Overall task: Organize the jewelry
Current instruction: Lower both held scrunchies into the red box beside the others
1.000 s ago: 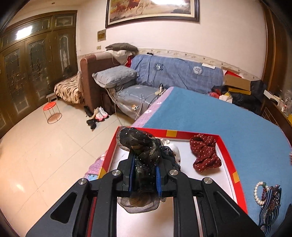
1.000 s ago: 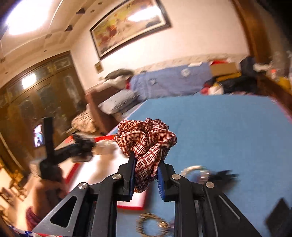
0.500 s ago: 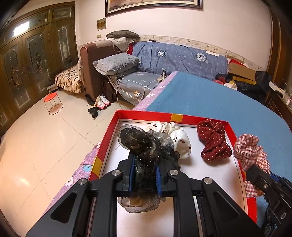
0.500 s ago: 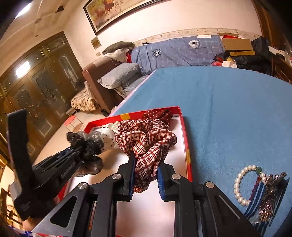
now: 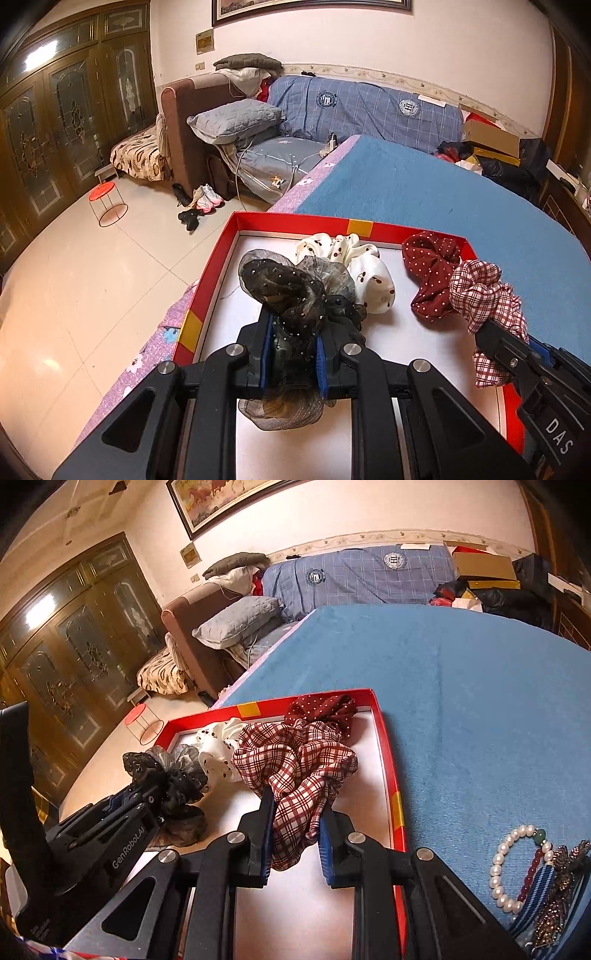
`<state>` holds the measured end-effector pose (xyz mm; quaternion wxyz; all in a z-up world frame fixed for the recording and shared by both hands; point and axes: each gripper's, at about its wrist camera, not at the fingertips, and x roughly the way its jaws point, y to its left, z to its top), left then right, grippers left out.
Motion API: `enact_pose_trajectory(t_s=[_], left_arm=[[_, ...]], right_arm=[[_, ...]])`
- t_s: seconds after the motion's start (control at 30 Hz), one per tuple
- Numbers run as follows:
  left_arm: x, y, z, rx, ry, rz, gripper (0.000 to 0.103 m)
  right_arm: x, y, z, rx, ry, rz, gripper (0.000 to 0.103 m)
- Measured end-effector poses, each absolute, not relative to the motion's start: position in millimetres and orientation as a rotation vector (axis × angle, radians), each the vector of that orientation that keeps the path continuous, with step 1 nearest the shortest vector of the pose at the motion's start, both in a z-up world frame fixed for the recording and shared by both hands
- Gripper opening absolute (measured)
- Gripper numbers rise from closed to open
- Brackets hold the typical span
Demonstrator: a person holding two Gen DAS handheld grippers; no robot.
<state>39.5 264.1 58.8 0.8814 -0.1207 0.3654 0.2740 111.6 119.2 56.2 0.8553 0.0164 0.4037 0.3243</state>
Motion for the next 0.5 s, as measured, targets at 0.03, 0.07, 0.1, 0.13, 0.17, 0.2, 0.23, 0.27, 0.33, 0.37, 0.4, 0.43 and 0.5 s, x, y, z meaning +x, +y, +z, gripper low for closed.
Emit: enact_pose_trajectory(t_s=[0.03,0.07,0.1,0.13,0.17,0.2,0.23,0.27,0.33,0.37,0.4,0.43,0.5], left_arm=[[39,264,58,-0.252,0.762,0.572,0.018],[40,264,57,-0.251,0.763,0.574,0.018],[40,264,56,-0.251,0.765,0.574,0.018],[40,264,55,-0.252,0.768,0.573,0.018],[41,264,54,-0.254,0.771,0.571,0.019],[40,265,55,-0.254,0.771,0.572,0.019],[40,265,54,-0.253,0.773,0.575,0.019],[41,266,53,-0.255,0.775,0.576,0.019],[42,267,53,-0.257,0.779,0.575,0.019],[42,267,52,-0.256,0.781,0.576,0.019],[43,267,52,-0.256,0.781,0.576,0.019],[43,267,52,-0.255,0.781,0.576,0.019],[43,268,51,-0.257,0.782,0.577,0.019]], right_arm=[[112,120,55,0.032,0.853,0.680,0.024],[113,121,54,0.030,0.858,0.680,0.024],[114,122,53,0.028,0.862,0.678,0.024],[115,122,51,0.029,0.865,0.676,0.024],[116,123,50,0.027,0.869,0.675,0.024],[117,124,50,0.024,0.872,0.672,0.024],[118,124,50,0.022,0.873,0.670,0.024],[119,125,49,0.020,0.873,0.668,0.024],[121,127,48,0.012,0.878,0.659,0.024],[121,127,47,0.010,0.880,0.656,0.024],[122,127,45,0.011,0.883,0.653,0.024],[123,128,45,0.013,0.885,0.653,0.024],[124,129,44,0.013,0.889,0.650,0.024]])
